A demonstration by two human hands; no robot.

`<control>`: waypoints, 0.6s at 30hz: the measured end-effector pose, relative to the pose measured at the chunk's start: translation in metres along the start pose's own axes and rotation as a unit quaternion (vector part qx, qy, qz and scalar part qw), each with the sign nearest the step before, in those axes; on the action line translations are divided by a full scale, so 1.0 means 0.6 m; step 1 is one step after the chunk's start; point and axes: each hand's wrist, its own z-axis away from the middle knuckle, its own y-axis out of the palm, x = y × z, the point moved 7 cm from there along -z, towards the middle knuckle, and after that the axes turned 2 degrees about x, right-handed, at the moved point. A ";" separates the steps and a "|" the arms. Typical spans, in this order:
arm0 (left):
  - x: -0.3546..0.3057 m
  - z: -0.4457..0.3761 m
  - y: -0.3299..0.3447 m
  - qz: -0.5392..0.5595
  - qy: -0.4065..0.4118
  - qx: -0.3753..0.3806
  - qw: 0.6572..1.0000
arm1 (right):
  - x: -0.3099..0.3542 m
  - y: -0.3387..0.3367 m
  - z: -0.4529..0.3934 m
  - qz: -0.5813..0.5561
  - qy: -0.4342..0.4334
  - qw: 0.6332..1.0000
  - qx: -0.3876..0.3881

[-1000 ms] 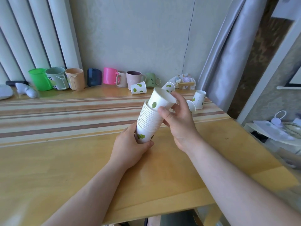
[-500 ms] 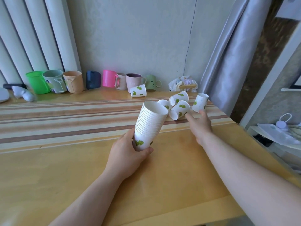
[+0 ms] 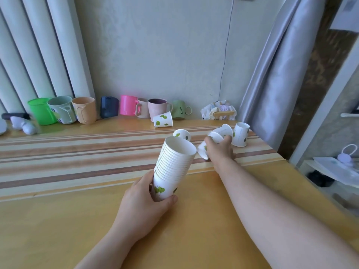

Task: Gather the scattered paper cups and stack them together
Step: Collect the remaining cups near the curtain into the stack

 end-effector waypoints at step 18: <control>-0.010 0.015 -0.011 0.003 0.011 0.002 1.000 | 0.147 -0.080 0.212 -0.461 -0.100 0.848 0.241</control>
